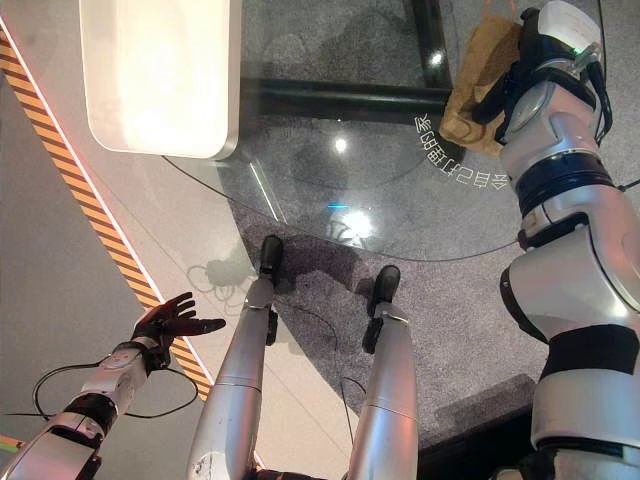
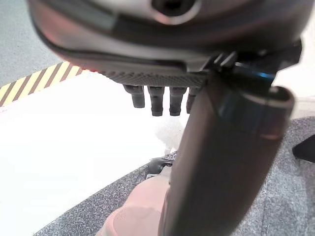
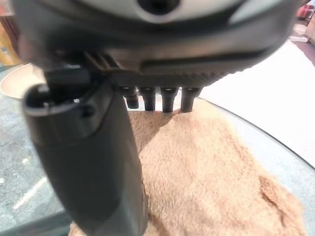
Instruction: Wipe the table with a cloth and put it in the basket.
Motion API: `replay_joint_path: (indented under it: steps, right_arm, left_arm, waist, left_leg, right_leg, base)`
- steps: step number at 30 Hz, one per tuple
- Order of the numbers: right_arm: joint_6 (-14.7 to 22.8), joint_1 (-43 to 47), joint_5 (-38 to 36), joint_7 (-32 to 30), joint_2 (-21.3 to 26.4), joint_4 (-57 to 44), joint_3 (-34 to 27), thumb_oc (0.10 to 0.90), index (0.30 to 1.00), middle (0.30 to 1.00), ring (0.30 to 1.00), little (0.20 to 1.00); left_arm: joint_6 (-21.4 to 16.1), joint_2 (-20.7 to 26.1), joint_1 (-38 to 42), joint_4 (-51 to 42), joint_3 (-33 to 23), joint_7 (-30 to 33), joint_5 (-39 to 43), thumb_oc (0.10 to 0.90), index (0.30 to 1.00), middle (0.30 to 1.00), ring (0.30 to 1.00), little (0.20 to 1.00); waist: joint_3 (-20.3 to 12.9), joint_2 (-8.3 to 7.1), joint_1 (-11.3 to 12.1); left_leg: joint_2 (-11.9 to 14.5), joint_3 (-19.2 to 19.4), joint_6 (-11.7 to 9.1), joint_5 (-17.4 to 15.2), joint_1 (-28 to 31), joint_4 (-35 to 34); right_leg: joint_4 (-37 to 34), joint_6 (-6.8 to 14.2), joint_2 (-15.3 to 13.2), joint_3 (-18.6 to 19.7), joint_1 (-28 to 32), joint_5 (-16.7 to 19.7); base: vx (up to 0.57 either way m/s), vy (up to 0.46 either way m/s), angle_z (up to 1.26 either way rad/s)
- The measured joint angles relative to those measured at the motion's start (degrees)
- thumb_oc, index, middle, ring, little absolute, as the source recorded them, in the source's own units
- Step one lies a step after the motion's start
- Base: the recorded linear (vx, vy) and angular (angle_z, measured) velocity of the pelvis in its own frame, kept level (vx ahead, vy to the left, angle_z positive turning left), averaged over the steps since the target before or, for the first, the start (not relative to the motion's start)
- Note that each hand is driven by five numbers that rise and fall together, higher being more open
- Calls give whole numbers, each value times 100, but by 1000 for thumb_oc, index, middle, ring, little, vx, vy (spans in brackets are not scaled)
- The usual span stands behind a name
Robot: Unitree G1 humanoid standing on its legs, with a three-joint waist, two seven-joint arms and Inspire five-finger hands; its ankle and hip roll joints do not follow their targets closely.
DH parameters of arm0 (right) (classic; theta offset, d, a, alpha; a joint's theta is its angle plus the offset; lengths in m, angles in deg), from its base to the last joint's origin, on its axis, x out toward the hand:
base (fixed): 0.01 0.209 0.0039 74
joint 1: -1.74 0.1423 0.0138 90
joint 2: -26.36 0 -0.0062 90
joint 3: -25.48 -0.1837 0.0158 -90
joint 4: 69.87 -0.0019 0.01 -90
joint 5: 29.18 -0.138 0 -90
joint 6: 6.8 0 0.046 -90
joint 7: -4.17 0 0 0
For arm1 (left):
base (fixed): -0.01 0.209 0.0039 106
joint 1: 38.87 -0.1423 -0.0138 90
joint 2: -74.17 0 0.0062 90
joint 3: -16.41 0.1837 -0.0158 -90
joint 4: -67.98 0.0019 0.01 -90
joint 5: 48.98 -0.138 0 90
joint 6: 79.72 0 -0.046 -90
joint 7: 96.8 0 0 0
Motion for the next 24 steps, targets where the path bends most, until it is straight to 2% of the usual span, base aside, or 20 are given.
replay_joint_path:
  steps: [14,15,16,18,24]
  right_arm:
    - [283,6,353,181,68,24,37,800,900,900,900,900]
    - [299,6,422,185,68,23,40,690,806,806,806,790]
    - [329,6,462,192,68,23,44,438,589,589,589,538]
    - [344,7,517,212,68,16,114,100,300,300,300,200]
    - [343,9,568,229,68,-18,150,100,300,300,300,200]
  left_arm:
    - [-10,1,-88,-54,-2,-9,0,800,900,900,900,900]
    - [-9,1,-110,-61,-2,-9,0,800,900,900,900,900]
    - [-8,1,-129,-62,-2,-10,0,800,900,900,900,900]
    - [-9,1,-156,-60,-2,-10,0,800,900,900,900,900]
    - [-10,1,-157,-74,-2,-9,0,800,900,900,900,900]
  waist:
    - [-6,21,2]
    - [-5,24,2]
    - [-5,26,2]
    - [-6,29,3]
    - [-8,32,4]
  left_leg:
    - [0,0,0,1,1,2]
    - [0,0,0,1,1,1]
    - [0,0,0,1,1,1]
    - [0,0,0,1,1,0]
    - [1,0,0,1,1,-7]
  right_leg:
    - [2,0,0,0,1,0]
    - [1,0,0,-1,1,0]
    - [1,0,0,-1,1,1]
    - [0,0,0,-1,1,0]
    - [-7,0,0,-3,1,1]
  base:
    - [0,0,0]
    - [0,0,0]
    - [0,0,0]
    - [0,0,0]
    - [0,0,0]
